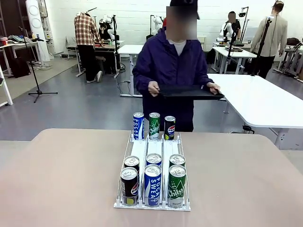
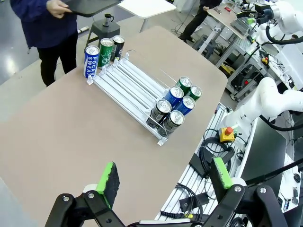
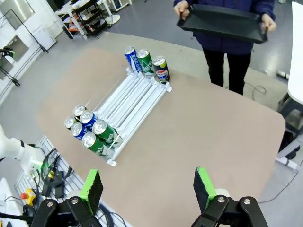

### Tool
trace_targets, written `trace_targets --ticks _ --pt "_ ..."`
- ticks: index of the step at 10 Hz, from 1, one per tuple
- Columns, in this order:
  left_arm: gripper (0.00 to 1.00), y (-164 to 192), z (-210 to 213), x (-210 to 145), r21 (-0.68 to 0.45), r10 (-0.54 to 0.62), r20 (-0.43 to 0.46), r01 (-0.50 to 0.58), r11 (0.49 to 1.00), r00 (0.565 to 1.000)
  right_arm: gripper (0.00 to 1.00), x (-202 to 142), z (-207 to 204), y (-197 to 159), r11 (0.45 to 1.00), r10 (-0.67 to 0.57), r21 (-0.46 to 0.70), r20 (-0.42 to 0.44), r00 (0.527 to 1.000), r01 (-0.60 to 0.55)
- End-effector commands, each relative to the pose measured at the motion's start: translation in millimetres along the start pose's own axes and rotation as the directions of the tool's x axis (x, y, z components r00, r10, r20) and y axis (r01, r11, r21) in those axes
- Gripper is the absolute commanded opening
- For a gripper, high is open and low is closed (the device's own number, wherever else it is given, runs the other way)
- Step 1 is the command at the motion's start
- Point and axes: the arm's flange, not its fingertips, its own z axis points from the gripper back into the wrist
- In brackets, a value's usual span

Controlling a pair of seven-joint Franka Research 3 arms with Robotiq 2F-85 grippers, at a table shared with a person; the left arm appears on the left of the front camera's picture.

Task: Retrieve and hand over the desired beverage to the person.
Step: Pick up a can of the same type that the person held from the Automatic Can Dispenser.

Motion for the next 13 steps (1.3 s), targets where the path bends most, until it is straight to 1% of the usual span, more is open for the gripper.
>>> trace_targets --ticks 1,13 --pt "1.00 0.9 0.5 0.6 -0.014 -0.024 0.016 0.024 1.000 1.000 1.00 0.6 -1.3 -0.3 1.000 0.009 0.027 0.010 1.000 -0.009" --pt "1.00 0.9 0.5 0.6 -0.014 -0.024 0.016 0.024 1.000 1.000 1.00 0.6 -1.3 -0.3 1.000 0.009 0.027 0.010 1.000 -0.009"
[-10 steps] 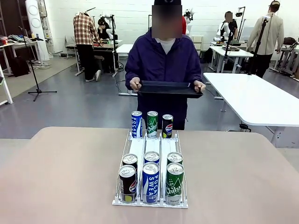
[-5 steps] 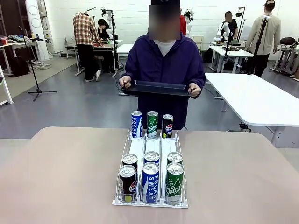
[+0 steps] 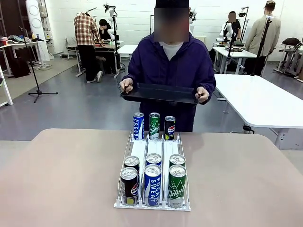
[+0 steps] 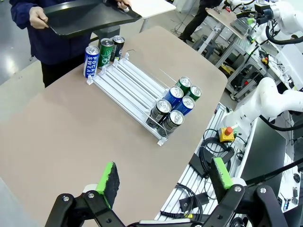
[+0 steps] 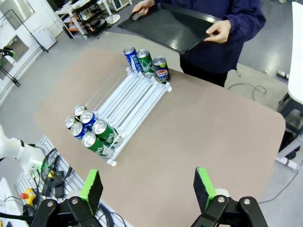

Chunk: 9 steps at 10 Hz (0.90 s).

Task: Retrieve and hand over the desired beverage to the person.
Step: Pick up a can of the same type that the person held from the Automatic Can Dispenser.

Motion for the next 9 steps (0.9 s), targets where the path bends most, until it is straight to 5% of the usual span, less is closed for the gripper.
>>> trace_targets --ticks 1,9 --pt "1.00 0.8 -0.1 0.8 -0.013 -0.025 0.016 0.025 1.000 1.000 1.00 0.7 -1.3 -0.3 1.000 0.009 0.026 0.010 1.000 -0.009" --pt "1.00 0.8 -0.1 0.8 -0.013 -0.025 0.016 0.025 1.000 1.000 1.00 0.7 -1.3 -0.3 1.000 0.009 0.026 0.010 1.000 -0.009"
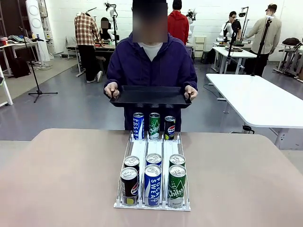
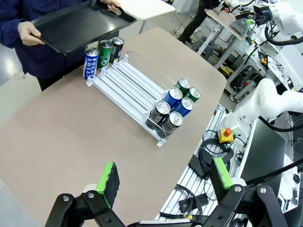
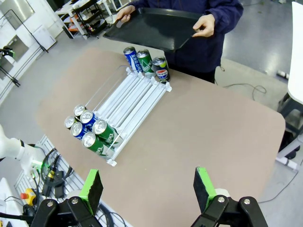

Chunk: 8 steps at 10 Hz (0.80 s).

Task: Retrieve and hand over the desired beverage to the person.
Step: Pick up a can of the same type that the person held from the Automatic Can Dispenser.

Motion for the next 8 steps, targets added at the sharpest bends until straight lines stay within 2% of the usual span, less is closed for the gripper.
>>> trace_targets --ticks 1,8 --pt "1.00 1.4 0.0 0.1 -0.009 -0.023 0.009 0.023 1.000 1.000 1.00 0.8 -1.4 -0.2 1.000 0.009 0.027 0.010 1.000 -0.009" --pt "1.00 1.4 0.0 0.1 -0.009 -0.023 0.009 0.023 1.000 1.000 1.00 0.8 -1.4 -0.2 1.000 0.009 0.027 0.010 1.000 -0.009"
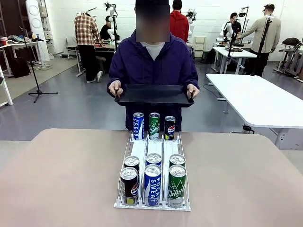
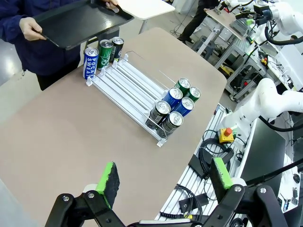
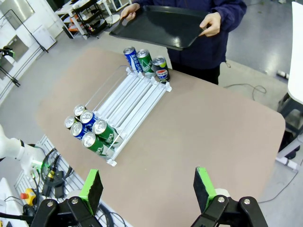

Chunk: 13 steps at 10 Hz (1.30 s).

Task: Retrieve and hand over the desired beverage to the person.
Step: Pick up a can of the same type that the person held from the Automatic Can Dispenser.

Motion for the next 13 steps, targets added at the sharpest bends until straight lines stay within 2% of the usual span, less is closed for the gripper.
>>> trace_targets --ticks 1,13 --pt "1.00 1.6 0.3 0.1 -0.009 -0.022 0.010 0.022 1.000 1.000 1.00 0.9 -1.4 -0.1 1.000 0.009 0.027 0.010 1.000 -0.009" --pt "1.00 1.6 0.3 0.1 -0.009 -0.022 0.010 0.022 1.000 1.000 1.00 0.9 -1.4 -0.1 1.000 0.009 0.027 0.010 1.000 -0.009"
